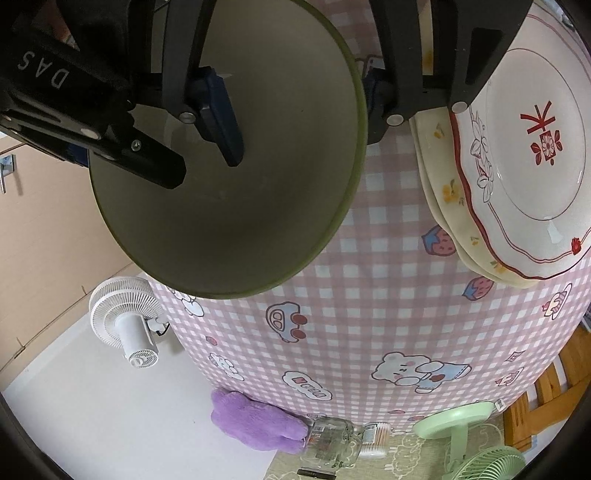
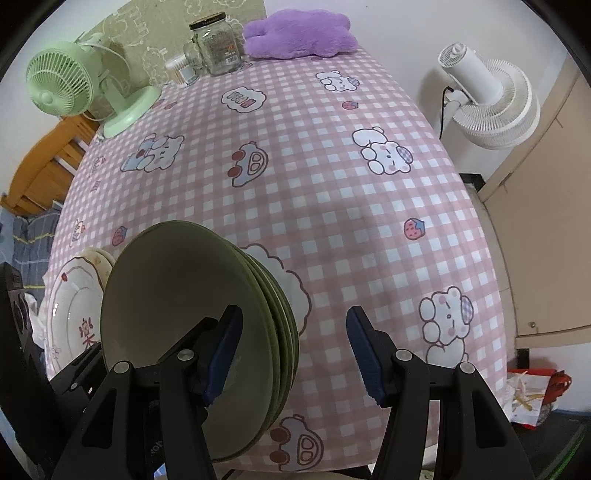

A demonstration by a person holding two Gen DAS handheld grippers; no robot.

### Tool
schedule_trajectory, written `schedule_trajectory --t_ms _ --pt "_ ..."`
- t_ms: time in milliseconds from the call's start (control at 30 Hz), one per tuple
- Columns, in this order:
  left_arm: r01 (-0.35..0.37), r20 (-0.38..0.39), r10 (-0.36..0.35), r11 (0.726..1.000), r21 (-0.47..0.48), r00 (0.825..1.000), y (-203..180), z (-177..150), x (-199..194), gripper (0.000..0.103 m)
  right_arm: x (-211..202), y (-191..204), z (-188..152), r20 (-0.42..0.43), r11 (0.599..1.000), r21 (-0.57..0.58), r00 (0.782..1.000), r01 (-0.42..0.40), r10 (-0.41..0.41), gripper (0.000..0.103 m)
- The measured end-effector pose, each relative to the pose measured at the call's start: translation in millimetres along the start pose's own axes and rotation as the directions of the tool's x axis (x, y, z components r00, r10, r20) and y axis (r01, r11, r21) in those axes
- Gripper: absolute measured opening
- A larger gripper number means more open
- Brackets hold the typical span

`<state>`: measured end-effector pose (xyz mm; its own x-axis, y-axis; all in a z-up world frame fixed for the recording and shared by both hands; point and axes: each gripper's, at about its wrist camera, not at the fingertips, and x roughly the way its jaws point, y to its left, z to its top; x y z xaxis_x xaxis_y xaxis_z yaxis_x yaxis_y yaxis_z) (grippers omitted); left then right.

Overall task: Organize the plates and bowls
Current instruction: 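Lift the bowl stack with both grippers, tilting it on its side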

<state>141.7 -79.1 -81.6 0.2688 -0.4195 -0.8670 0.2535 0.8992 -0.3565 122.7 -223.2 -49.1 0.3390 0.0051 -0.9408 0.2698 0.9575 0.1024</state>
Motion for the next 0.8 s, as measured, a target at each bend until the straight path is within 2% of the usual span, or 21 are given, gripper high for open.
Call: schedule_trajectory --t_ms 233,400,600,700,767,800 --pt "-0.049 0.002 0.049 0.999 0.009 0.999 -6.4 -0.5 -0.4 0.056 17.1 -10.3 4.1 -0.026 0.993 0.014 0.993 -0.114 0.115 0.062" --pt "-0.068 0.002 0.068 0.998 0.010 0.998 -6.6 -0.9 -0.4 0.057 33.5 -18.8 4.1 -0.059 0.973 0.042 0.972 -0.225 0.227 0.062" --pt "-0.100 0.007 0.100 0.995 -0.003 0.995 -9.4 -1.0 -1.2 0.058 42.3 -19.9 7.6 -0.081 0.952 0.035 0.949 -0.304 0.306 0.062" --pt "-0.101 0.007 0.101 0.995 -0.005 0.995 -9.6 -0.4 -1.6 0.058 44.8 -20.3 8.1 -0.093 0.941 0.026 0.937 -0.337 0.338 0.057" --pt "-0.097 0.004 0.097 0.995 -0.006 0.995 -10.2 -0.3 -2.3 0.056 43.1 -18.0 8.6 -0.098 0.931 0.023 0.926 -0.364 0.364 0.043" --pt "-0.096 0.002 0.096 0.995 -0.009 0.995 -9.5 -0.4 -2.4 0.055 41.3 -15.6 8.9 -0.098 0.931 0.012 0.926 -0.364 0.364 0.041"
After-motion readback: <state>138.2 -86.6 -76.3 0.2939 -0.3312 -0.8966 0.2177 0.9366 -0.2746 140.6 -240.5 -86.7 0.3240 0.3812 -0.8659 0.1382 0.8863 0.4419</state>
